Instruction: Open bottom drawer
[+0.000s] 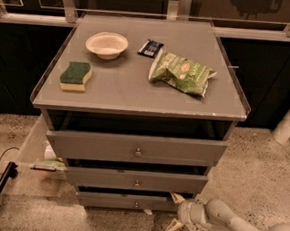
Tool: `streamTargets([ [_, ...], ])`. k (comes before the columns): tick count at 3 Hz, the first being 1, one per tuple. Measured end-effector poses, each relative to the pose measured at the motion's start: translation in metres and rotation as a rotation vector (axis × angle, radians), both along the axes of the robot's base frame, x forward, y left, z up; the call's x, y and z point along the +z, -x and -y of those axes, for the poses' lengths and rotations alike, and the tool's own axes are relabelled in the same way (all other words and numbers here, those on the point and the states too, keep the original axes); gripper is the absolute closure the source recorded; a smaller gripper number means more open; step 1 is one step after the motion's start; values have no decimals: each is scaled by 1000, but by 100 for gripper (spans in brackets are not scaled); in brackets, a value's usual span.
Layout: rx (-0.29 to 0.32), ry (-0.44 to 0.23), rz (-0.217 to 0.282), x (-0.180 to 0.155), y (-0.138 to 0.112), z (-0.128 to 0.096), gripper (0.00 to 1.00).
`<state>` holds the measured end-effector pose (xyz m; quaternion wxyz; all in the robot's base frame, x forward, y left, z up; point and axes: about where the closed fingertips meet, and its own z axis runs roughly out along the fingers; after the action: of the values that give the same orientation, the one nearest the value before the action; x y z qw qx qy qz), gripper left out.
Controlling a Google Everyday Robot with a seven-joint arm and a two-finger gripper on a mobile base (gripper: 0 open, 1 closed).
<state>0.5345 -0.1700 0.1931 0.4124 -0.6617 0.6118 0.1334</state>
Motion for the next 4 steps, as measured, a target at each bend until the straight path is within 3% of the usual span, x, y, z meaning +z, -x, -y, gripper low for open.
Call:
streamTargets([
  [1, 6, 1, 15, 0, -8, -2, 0],
  [4, 3, 31, -5, -28, -30, -5, 0],
])
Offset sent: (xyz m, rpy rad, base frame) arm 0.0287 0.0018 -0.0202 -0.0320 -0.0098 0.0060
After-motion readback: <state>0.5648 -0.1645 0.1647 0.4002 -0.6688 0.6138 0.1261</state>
